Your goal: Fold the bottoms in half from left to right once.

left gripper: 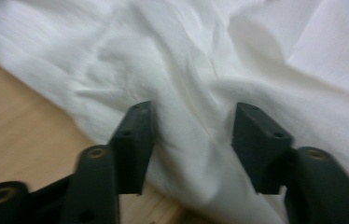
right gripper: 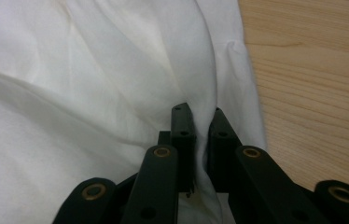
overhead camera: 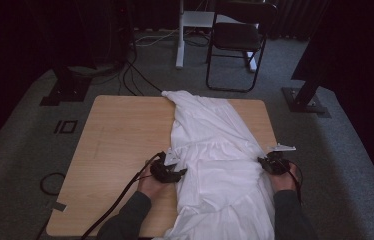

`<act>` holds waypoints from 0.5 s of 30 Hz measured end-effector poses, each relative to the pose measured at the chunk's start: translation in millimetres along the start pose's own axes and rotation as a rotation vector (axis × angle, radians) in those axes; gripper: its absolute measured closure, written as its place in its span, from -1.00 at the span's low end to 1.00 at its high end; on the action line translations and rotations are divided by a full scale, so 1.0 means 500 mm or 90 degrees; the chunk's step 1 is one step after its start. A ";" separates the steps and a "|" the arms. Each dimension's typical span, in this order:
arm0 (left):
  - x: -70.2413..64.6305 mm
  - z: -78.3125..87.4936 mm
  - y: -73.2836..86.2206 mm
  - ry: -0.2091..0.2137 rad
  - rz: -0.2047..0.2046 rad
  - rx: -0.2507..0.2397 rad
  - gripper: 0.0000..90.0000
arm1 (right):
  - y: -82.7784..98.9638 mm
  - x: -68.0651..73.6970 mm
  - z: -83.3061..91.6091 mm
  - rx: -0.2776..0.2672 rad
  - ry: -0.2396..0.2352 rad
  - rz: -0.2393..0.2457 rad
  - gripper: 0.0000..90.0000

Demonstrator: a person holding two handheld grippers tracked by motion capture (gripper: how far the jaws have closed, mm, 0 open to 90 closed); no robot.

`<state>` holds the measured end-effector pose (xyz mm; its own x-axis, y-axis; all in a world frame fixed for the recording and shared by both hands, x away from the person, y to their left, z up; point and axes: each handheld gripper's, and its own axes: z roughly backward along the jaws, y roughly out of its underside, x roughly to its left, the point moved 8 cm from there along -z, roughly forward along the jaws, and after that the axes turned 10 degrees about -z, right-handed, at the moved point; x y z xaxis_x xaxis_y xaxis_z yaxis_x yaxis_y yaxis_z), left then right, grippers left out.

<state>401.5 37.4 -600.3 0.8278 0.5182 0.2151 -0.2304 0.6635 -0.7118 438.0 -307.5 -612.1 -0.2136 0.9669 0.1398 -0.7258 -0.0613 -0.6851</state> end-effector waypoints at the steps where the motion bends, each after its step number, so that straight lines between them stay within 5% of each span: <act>1: 0.000 -0.013 0.014 0.003 0.008 0.033 0.52 | 0.003 0.007 0.000 0.005 -0.012 -0.007 0.86; 4: 0.021 -0.005 0.024 -0.022 0.001 0.067 0.86 | 0.008 0.024 0.002 0.013 -0.030 0.000 0.86; 6: 0.030 -0.002 0.028 -0.027 0.001 0.072 0.90 | 0.010 0.033 0.003 0.017 -0.034 0.007 0.86; 8: 0.052 0.002 0.036 -0.049 -0.002 0.091 0.93 | 0.012 0.051 0.001 0.024 -0.050 0.011 0.84; 9: 0.087 0.007 0.048 -0.081 0.004 0.108 0.94 | 0.011 0.072 -0.003 0.026 -0.065 0.019 0.82; 10: 0.087 0.007 0.048 -0.081 0.004 0.108 0.94 | 0.011 0.072 -0.003 0.026 -0.065 0.019 0.82; 11: 0.128 0.011 0.062 -0.116 0.024 0.122 0.95 | 0.009 0.099 -0.010 0.031 -0.082 0.031 0.79; 12: 0.128 0.011 0.062 -0.116 0.024 0.122 0.95 | 0.009 0.099 -0.010 0.031 -0.082 0.031 0.79; 13: 0.157 0.015 0.073 -0.136 0.043 0.131 0.95 | 0.006 0.112 -0.015 0.032 -0.086 0.041 0.76; 15: 0.209 0.022 0.092 -0.157 0.102 0.127 0.95 | -0.010 0.139 -0.033 0.032 -0.082 0.065 0.74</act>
<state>471.9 128.1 -603.5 0.6302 0.7228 0.2834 -0.4629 0.6429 -0.6103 437.5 -236.0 -610.6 -0.3673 0.9155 0.1640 -0.7269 -0.1726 -0.6647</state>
